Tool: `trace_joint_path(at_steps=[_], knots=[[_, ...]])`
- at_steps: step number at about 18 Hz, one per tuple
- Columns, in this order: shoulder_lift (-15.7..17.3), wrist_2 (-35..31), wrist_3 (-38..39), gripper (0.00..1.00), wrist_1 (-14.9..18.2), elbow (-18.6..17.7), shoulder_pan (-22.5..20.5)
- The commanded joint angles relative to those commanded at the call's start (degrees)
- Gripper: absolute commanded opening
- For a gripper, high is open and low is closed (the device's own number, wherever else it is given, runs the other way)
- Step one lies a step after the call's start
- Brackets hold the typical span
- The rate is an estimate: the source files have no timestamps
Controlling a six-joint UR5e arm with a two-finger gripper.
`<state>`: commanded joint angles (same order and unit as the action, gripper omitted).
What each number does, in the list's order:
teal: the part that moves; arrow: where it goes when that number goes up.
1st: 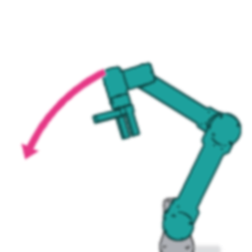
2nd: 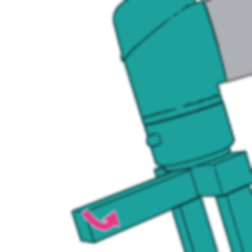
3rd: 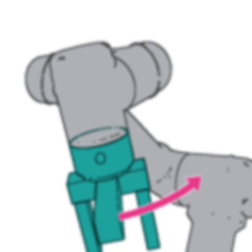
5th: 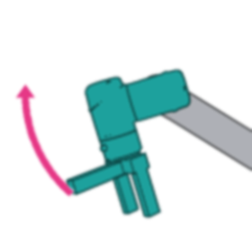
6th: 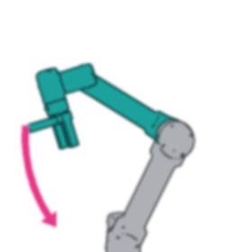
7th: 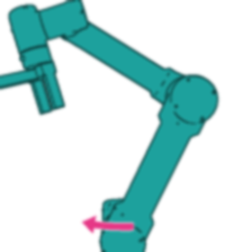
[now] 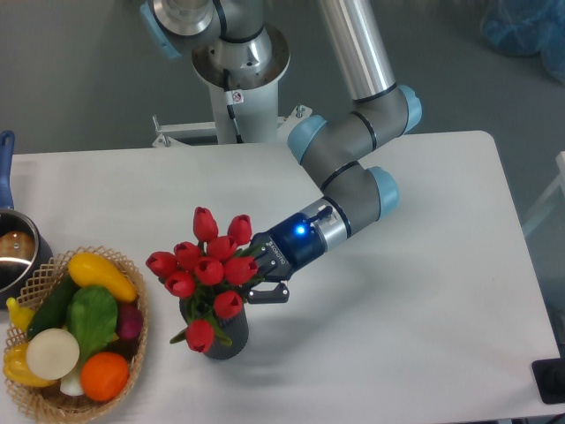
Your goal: Insert the flowers into the vase
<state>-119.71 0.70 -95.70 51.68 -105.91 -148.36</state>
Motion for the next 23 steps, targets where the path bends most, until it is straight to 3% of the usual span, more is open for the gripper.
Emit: trace_joint_path(at_steps=[3,4,10,15,19,23], knots=[[-0.09,0.0,-0.27,0.64,-0.09,0.09,0.0],[0.0,0.0,-0.27,0.73,-0.09,0.09,-0.09],[0.09,0.09,-0.27,0.78,-0.09,0.09,-0.18],[0.26,0.0,-0.27,1.0,-0.09,0.61,-0.35],[1.4,-1.48,-0.01,1.0,0.09,1.75,-2.01],[2.11,-8.87,-0.18,1.0,0.0,4.04,-4.3]])
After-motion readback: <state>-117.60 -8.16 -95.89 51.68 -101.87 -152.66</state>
